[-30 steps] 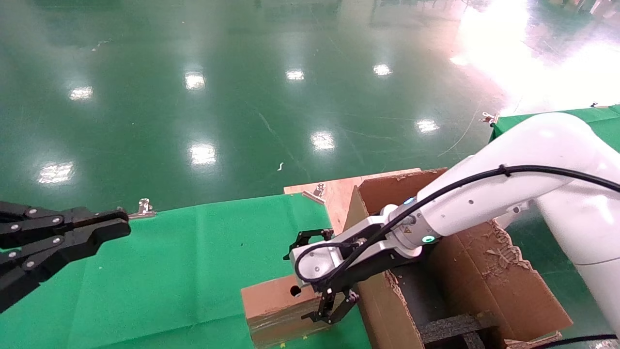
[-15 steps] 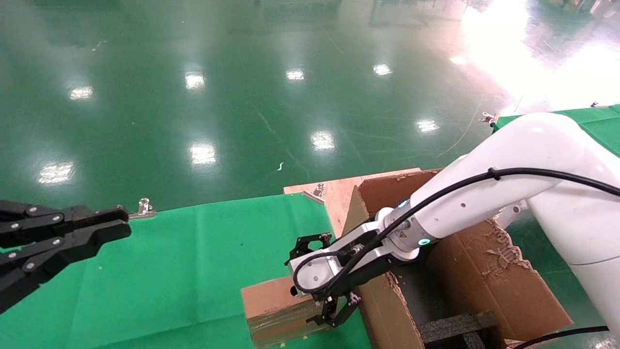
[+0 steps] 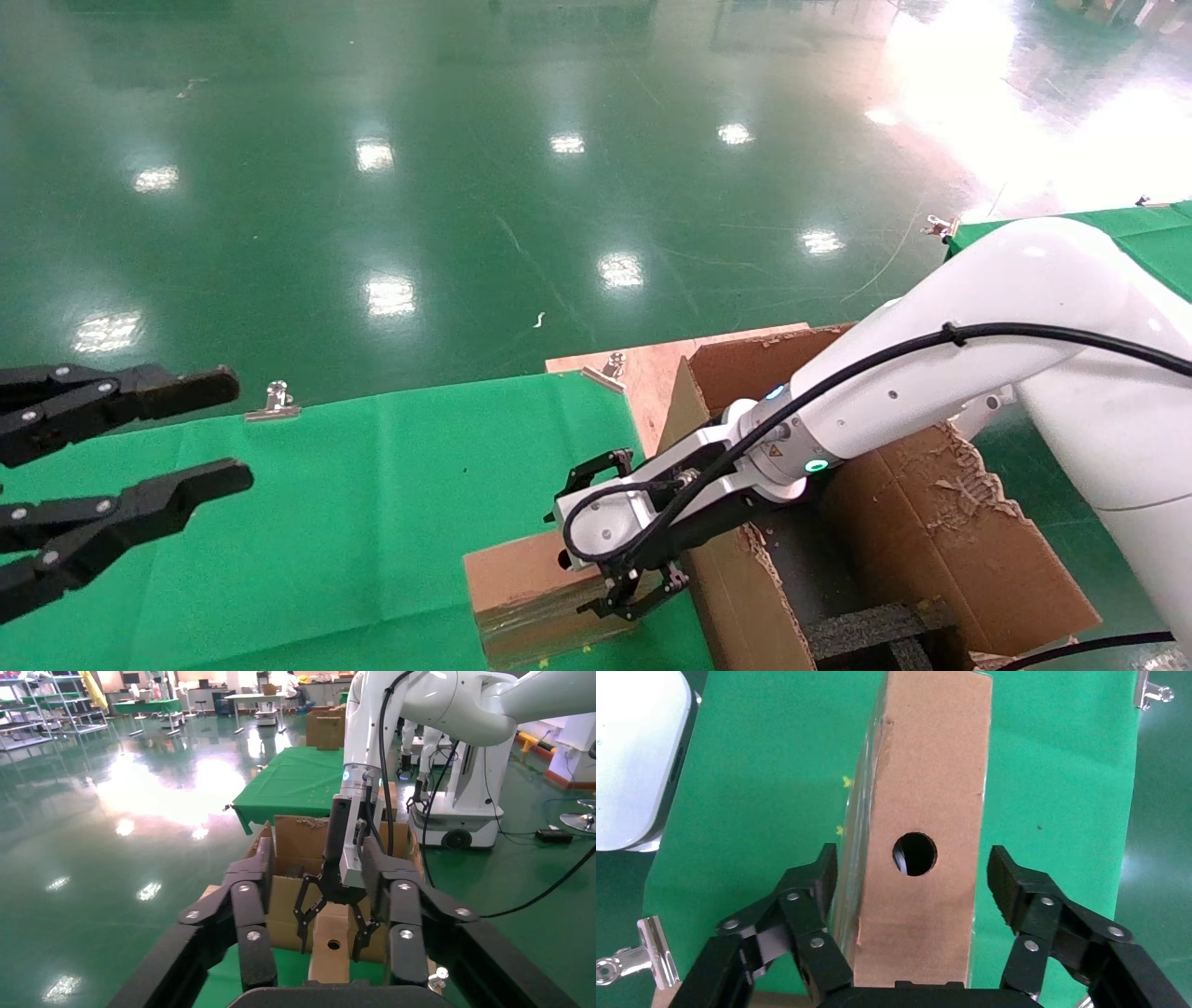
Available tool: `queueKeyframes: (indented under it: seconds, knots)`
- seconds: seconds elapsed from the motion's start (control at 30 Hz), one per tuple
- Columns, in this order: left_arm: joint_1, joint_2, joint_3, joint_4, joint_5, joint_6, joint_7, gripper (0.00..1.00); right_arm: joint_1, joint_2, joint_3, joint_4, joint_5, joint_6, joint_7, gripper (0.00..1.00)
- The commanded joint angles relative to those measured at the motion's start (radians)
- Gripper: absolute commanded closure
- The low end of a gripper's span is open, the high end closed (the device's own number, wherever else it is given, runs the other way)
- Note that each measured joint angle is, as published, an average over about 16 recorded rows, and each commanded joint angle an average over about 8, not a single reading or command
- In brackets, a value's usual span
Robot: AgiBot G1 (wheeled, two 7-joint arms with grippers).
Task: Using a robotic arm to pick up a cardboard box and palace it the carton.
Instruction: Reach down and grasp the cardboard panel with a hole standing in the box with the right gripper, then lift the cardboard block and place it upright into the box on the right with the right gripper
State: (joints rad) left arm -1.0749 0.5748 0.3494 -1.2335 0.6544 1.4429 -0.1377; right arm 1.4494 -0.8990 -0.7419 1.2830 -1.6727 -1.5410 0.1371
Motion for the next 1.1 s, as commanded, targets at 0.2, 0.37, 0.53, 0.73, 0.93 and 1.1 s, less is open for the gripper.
queueKeyframes:
  seconds: [0.2, 0.37, 0.53, 0.73, 0.93, 1.1]
  knots:
    - [0.0, 0.0, 0.0, 0.0, 0.0, 0.0, 0.0, 0.0, -0.002, 0.0, 0.002, -0.001, 0.003, 0.001, 0.001, 1.0]
    - [0.0, 0.0, 0.0, 0.0, 0.0, 0.0, 0.0, 0.0, -0.002, 0.001, 0.002, -0.001, 0.004, 0.001, 0.001, 1.0]
    - [0.0, 0.0, 0.0, 0.0, 0.0, 0.0, 0.0, 0.0, -0.003, 0.001, 0.002, -0.002, 0.005, 0.001, 0.002, 1.0]
    - [0.0, 0.0, 0.0, 0.0, 0.0, 0.0, 0.0, 0.0, 0.011, 0.003, 0.008, -0.009, 0.014, -0.001, -0.004, 1.0]
    - [0.0, 0.0, 0.0, 0.0, 0.0, 0.0, 0.0, 0.0, 0.096, 0.013, 0.027, -0.058, 0.068, -0.025, -0.056, 1.0]
    - [0.0, 0.0, 0.0, 0.0, 0.0, 0.0, 0.0, 0.0, 0.216, 0.033, 0.014, -0.134, 0.142, -0.047, -0.126, 1.0]
